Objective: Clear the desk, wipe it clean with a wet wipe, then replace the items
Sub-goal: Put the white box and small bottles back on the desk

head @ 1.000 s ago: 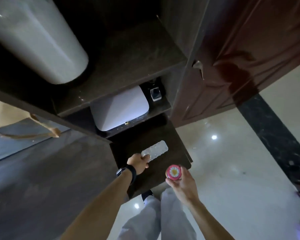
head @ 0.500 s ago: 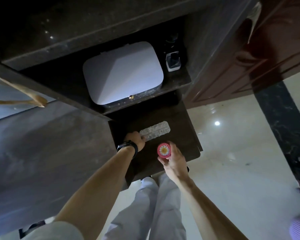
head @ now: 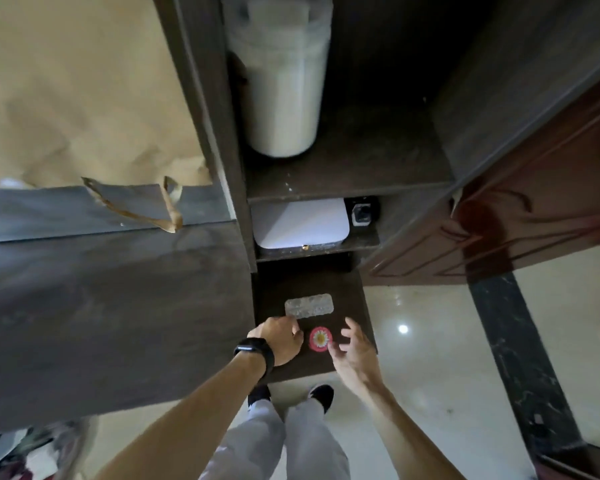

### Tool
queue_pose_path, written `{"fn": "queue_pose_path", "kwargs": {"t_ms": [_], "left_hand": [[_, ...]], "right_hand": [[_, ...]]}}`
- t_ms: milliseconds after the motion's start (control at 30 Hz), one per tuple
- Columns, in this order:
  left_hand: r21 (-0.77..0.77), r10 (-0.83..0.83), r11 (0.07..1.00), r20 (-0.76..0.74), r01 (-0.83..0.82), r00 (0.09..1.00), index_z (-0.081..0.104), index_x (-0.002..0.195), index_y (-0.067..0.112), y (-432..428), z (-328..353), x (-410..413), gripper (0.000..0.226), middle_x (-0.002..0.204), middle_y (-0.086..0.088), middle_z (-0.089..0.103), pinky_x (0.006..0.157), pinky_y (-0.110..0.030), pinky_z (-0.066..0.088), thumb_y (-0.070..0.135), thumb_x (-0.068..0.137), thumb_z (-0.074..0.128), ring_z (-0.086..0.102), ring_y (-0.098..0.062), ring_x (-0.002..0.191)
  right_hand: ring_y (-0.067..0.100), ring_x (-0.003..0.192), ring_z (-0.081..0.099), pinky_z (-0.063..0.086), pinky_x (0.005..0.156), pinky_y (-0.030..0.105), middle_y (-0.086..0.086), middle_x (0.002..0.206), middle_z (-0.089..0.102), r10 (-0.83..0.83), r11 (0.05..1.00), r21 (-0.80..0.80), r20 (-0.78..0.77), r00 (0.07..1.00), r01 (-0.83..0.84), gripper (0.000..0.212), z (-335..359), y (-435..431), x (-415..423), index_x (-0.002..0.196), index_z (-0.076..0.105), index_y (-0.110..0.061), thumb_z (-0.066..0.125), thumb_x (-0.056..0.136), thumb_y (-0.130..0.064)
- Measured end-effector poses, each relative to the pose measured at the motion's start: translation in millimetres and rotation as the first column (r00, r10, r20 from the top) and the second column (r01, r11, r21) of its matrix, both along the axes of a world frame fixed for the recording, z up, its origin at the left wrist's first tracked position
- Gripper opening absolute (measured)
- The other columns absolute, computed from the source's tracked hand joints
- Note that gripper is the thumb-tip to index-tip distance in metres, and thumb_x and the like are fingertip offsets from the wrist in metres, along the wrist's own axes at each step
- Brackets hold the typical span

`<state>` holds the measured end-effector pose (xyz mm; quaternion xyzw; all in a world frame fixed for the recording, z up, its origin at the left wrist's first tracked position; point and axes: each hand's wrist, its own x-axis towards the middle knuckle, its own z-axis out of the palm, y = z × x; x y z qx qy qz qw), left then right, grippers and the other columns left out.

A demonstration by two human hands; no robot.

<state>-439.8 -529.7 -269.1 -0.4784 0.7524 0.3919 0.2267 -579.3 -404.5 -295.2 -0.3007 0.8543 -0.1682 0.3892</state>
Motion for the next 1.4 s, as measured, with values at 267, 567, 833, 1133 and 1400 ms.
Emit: {"fn": "queue_pose_path", "kwargs": {"t_ms": [267, 567, 833, 1133, 1400], "left_hand": [[-0.677, 0.048, 0.668, -0.376, -0.309, 0.925, 0.004, 0.157, 0.019, -14, 103, 58, 0.089, 0.165, -0.009, 0.004, 0.121, -0.051, 0.017, 0.033, 0.088, 0.058, 0.008, -0.03, 0.151], [-0.917, -0.099, 0.338, -0.258, -0.211, 0.961, -0.014, 0.154, 0.011, -39, 170, 39, 0.106, 0.163, -0.005, -0.021, 0.121, -0.054, 0.015, 0.023, 0.081, 0.062, -0.003, -0.022, 0.152], [-0.879, 0.045, 0.402, -0.26, -0.256, 0.964, 0.001, 0.155, 0.006, -25, 165, 16, 0.102, 0.163, -0.01, -0.017, 0.119, -0.051, 0.022, 0.022, 0.075, 0.062, 0.001, -0.024, 0.152], [-0.382, 0.455, 0.638, -0.515, -0.669, 0.727, 0.004, 0.155, 0.036, 4, 132, 10, 0.088, 0.16, -0.004, 0.023, 0.114, -0.04, 0.033, 0.037, 0.086, 0.059, 0.027, -0.024, 0.143], [0.583, 0.95, 0.312, -0.2, -0.751, 0.239, 0.053, 0.124, 0.038, 70, 83, 31, 0.05, 0.121, 0.004, 0.066, 0.082, -0.047, 0.055, 0.062, 0.082, 0.066, 0.065, -0.016, 0.107]], "right_hand": [[0.015, 0.104, 0.062, 0.046, 0.089, 0.028, 0.007, 0.131, 0.056, -0.117, 0.918, -0.394, -0.171, 0.978, 0.041, 0.053, 110, -97, -30, 0.139, 0.046, -0.011, 0.064, 0.094, -0.032], [0.032, 0.139, 0.04, 0.038, 0.111, 0.042, 0.007, 0.159, 0.032, -0.23, 0.955, -0.136, 0.212, 0.95, 0.262, 0.073, 121, -161, -49, 0.156, 0.023, -0.016, 0.05, 0.097, -0.05], [0.028, 0.126, 0.05, 0.047, 0.103, 0.051, 0.005, 0.145, 0.045, -0.291, 0.865, -0.239, 0.477, 0.83, 0.44, 0.051, 116, -140, -49, 0.141, 0.041, -0.019, 0.061, 0.096, -0.035], [0.025, 0.113, 0.059, 0.05, 0.099, 0.04, 0.0, 0.107, 0.06, -0.181, 0.78, -0.285, 0.75, 0.636, 0.557, 0.053, 132, -80, -53, 0.143, 0.042, -0.021, 0.062, 0.095, -0.009], [0.024, 0.113, 0.064, 0.052, 0.091, 0.036, 0.006, 0.115, 0.071, -0.184, 0.861, -0.179, 0.763, 0.62, 0.476, 0.05, 88, 28, -25, 0.142, 0.047, -0.025, 0.059, 0.097, -0.009]]}}
